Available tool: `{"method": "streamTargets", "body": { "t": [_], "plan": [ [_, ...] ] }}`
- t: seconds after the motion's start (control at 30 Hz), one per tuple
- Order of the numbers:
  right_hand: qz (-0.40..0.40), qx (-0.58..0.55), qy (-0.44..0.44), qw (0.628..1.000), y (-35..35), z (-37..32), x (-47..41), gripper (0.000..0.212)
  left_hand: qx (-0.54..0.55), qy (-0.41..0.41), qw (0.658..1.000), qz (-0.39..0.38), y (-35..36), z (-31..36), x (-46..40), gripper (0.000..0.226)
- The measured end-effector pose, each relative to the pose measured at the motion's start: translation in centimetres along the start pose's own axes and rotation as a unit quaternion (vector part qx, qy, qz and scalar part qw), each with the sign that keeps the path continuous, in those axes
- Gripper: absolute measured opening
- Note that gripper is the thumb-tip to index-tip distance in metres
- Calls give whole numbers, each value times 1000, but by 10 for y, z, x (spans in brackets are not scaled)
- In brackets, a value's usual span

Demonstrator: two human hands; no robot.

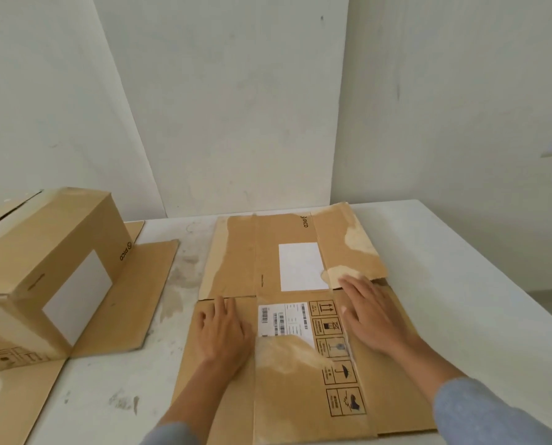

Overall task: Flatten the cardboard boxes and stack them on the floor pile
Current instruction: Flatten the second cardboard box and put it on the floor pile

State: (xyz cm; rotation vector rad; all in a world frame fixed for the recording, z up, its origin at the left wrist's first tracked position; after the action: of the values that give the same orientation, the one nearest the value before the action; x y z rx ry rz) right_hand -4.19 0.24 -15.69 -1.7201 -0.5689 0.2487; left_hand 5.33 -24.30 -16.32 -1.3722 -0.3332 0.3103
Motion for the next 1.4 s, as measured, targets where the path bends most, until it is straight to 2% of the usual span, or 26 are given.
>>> {"method": "streamTargets", "body": {
  "t": [0.1, 0.17, 0.3, 0.37, 0.47, 0.5, 0.63, 0.87, 0.97, 1.03, 1.1, 1.2, 1.3, 1.37, 1.4],
  "plan": [
    [-55, 18, 42, 997, 10, 5, -20, 63, 51, 0, 998, -25, 7, -10, -27, 69],
    [-66, 2, 66, 996, 18, 11, -26, 64, 63, -3, 996, -66, 19, -13, -36, 75],
    [-90, -2, 72, 993, 21, 14, -30, 64, 40, -8, 995, -96, 23, -12, -38, 69],
    [-92, -11, 66, 993, 15, 15, -33, 62, 24, -3, 997, -70, 12, -10, -39, 64],
    [-57, -27, 67, 996, -1, 24, -48, 57, 58, -4, 998, 5, -10, -12, -59, 33],
    [-53, -32, 77, 995, -4, 29, -55, 57, 68, -8, 998, 11, -12, -15, -68, 30],
    [-46, -40, 123, 990, 2, 44, -90, 59, 73, -25, 994, -76, 13, -27, -102, 64],
    [-61, -38, 113, 991, 3, 51, -103, 59, 73, -28, 992, -99, 14, -27, -107, 65],
    [-56, -116, 87, 988, -5, 49, -96, 59, 112, -25, 989, -94, 8, -27, -99, 64],
    [17, -213, 126, 969, -17, 58, -85, 57, 155, -76, 985, -28, -2, -32, -83, 54],
    [87, -193, 223, 951, -27, 69, -68, 51, 140, -154, 978, 20, -11, -33, -65, 44],
    [39, -127, 320, 938, -26, 72, -53, 57, 154, -223, 962, -28, -12, -29, -53, 48],
    [15, -193, 334, 923, -24, 76, -53, 57, 246, -292, 922, -63, -9, -41, -54, 53],
    [24, -248, 321, 914, -29, 79, -54, 55, 249, -274, 926, -70, -10, -46, -57, 52],
    [29, -239, 311, 920, -31, 79, -54, 52, 237, -258, 934, -68, -12, -47, -58, 54]
  ]
}}
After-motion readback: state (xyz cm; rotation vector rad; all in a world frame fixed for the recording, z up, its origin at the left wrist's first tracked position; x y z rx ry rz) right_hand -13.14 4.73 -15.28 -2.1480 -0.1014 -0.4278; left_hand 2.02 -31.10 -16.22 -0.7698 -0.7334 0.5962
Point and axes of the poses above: each hand's wrist, its own x-axis away from the middle knuckle, its own y-axis out of the palm, z = x × y, the point moved 5 cm from there along -x, towards the middle knuckle, and after that the axes turned 13 degrees about -z, right-handed, at the moved point
